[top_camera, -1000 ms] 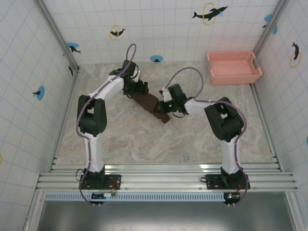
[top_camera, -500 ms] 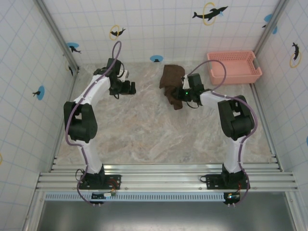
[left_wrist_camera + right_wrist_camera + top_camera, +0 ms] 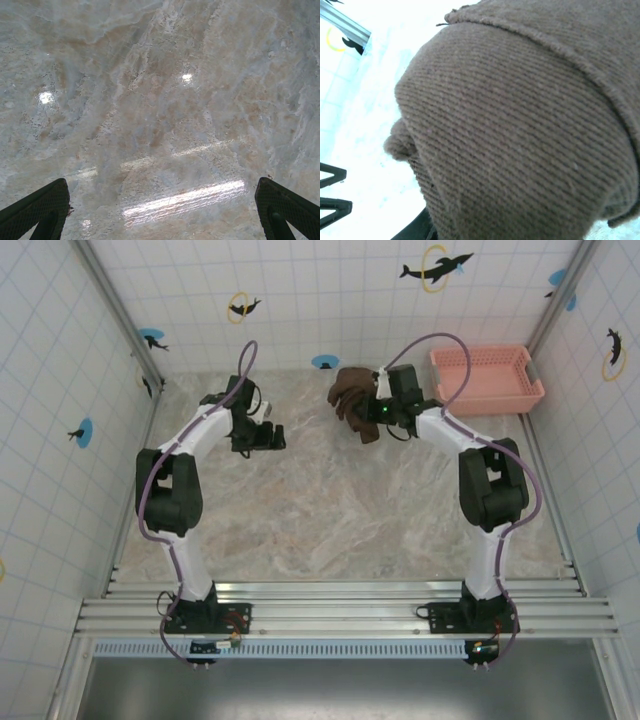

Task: Roll up the long pants

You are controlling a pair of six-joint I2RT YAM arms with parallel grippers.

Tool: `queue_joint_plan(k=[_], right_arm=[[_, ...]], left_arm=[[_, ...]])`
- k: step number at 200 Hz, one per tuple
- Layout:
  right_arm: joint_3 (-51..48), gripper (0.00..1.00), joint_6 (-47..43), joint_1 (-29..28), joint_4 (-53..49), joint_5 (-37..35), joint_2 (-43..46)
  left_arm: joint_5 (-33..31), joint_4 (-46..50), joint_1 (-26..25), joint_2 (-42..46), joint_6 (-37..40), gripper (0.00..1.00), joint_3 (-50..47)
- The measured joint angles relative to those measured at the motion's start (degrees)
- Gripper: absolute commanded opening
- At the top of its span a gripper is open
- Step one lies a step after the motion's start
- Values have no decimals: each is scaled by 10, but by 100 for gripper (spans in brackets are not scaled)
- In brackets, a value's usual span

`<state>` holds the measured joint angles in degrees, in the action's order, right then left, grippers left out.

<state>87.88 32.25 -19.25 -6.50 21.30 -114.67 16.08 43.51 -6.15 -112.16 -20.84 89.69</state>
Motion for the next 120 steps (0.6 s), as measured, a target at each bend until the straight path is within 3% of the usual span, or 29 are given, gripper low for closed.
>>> queue_joint_plan(k=[66, 120], right_arm=[[28, 24, -29, 7, 3, -61, 14], [-11, 25, -64, 16, 57, -165, 71]], left_arm=[[15, -9, 0, -13, 0, 97, 0], [17, -7, 0, -15, 2, 97, 0]])
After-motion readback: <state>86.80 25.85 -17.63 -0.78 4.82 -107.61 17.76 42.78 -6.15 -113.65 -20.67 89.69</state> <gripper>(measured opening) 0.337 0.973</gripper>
